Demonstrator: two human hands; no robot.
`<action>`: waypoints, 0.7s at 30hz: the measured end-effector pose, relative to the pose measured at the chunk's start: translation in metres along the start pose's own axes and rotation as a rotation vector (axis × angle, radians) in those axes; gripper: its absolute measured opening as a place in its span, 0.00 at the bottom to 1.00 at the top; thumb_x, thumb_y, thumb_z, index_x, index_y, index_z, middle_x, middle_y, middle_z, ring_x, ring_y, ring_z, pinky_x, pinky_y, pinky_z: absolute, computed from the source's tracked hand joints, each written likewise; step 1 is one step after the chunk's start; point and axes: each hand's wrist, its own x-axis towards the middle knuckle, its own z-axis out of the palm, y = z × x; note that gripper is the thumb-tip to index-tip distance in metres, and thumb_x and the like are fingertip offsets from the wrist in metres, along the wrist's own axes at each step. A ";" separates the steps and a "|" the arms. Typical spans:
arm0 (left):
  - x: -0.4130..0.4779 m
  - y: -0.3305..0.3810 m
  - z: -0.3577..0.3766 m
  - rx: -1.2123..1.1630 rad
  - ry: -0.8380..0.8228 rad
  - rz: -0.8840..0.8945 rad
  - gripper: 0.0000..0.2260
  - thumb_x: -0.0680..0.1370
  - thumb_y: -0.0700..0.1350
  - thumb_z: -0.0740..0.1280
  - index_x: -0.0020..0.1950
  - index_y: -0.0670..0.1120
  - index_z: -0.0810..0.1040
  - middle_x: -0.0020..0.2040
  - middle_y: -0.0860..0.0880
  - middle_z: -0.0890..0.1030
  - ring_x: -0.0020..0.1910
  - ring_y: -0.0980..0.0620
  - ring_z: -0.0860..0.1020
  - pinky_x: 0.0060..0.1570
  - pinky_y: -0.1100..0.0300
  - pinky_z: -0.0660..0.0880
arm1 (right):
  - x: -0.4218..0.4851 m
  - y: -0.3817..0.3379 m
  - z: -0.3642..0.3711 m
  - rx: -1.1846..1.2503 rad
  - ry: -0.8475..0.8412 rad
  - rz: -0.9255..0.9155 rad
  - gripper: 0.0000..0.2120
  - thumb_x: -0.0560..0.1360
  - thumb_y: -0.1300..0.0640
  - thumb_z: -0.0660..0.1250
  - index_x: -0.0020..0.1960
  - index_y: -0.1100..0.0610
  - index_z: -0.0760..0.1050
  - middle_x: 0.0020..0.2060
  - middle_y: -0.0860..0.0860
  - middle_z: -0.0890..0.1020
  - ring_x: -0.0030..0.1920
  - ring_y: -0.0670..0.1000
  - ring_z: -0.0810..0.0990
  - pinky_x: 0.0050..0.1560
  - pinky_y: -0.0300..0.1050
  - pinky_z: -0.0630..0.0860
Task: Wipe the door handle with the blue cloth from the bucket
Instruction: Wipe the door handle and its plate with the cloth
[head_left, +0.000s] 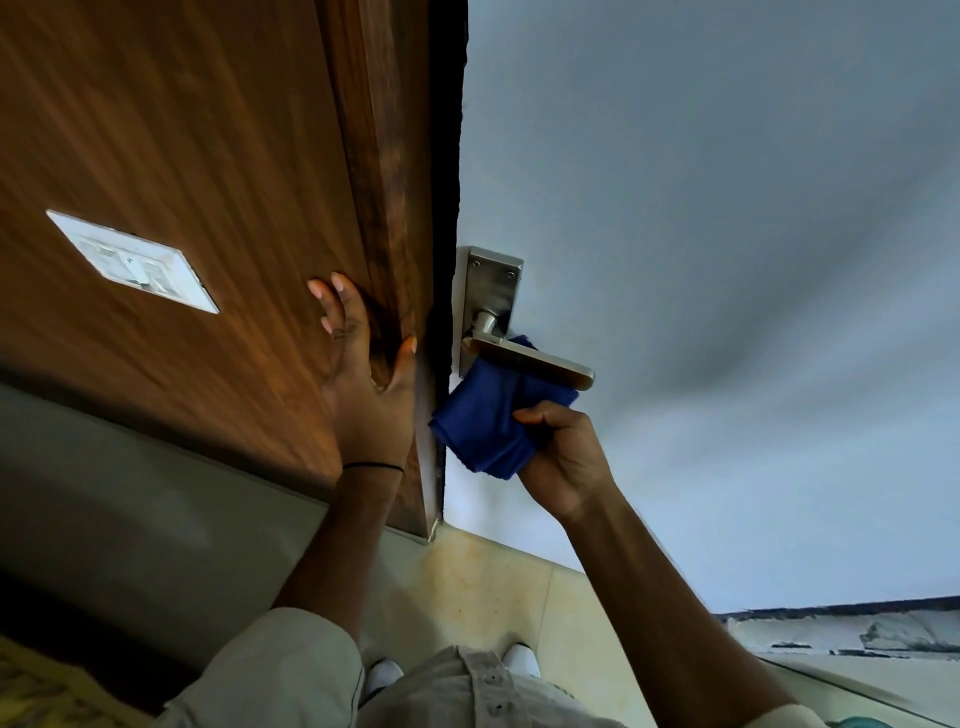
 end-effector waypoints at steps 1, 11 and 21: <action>-0.001 0.002 0.000 0.000 0.005 -0.007 0.35 0.78 0.49 0.68 0.78 0.41 0.55 0.79 0.40 0.55 0.76 0.55 0.51 0.72 0.76 0.43 | 0.002 -0.001 0.001 -0.015 -0.005 0.006 0.22 0.73 0.75 0.52 0.60 0.61 0.75 0.56 0.59 0.81 0.60 0.57 0.78 0.62 0.50 0.76; 0.000 -0.007 0.002 0.054 0.014 0.021 0.35 0.79 0.52 0.67 0.79 0.46 0.53 0.80 0.43 0.55 0.77 0.57 0.51 0.78 0.59 0.50 | -0.002 -0.012 -0.003 -0.058 -0.018 0.055 0.25 0.69 0.73 0.57 0.64 0.63 0.73 0.58 0.59 0.80 0.59 0.56 0.79 0.56 0.46 0.80; 0.000 -0.006 0.005 0.004 0.024 0.015 0.36 0.78 0.50 0.68 0.79 0.46 0.53 0.80 0.43 0.55 0.79 0.50 0.55 0.77 0.50 0.60 | -0.065 -0.072 -0.011 -0.855 0.438 -0.478 0.06 0.76 0.65 0.60 0.44 0.59 0.75 0.34 0.57 0.79 0.34 0.58 0.77 0.36 0.52 0.74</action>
